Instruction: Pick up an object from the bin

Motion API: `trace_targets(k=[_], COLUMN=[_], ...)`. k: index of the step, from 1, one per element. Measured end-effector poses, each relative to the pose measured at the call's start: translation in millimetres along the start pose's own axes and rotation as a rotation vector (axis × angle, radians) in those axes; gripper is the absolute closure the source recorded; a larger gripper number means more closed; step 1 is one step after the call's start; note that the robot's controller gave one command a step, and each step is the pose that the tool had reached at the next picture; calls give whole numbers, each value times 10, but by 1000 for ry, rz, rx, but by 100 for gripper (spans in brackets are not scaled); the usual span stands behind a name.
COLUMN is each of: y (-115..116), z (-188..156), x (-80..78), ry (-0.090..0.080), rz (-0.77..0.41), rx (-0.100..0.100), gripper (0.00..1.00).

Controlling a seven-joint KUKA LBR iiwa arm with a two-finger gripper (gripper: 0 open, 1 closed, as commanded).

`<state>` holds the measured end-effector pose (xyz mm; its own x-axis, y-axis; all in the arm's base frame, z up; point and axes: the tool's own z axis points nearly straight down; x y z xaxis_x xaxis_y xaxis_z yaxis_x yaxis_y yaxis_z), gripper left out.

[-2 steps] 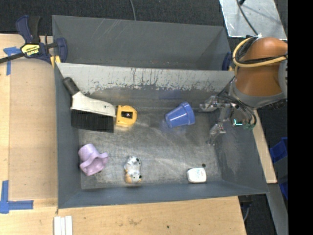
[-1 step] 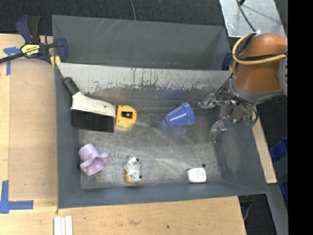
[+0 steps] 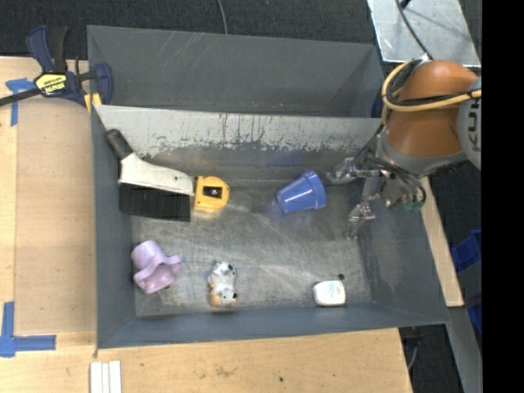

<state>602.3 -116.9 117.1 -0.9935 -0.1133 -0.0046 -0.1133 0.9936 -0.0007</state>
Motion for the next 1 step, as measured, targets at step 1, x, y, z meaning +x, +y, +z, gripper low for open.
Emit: trace_targets(k=[1], y=[199], z=[143], x=[2], ry=[1], rz=[271], rx=[1], gripper=[0])
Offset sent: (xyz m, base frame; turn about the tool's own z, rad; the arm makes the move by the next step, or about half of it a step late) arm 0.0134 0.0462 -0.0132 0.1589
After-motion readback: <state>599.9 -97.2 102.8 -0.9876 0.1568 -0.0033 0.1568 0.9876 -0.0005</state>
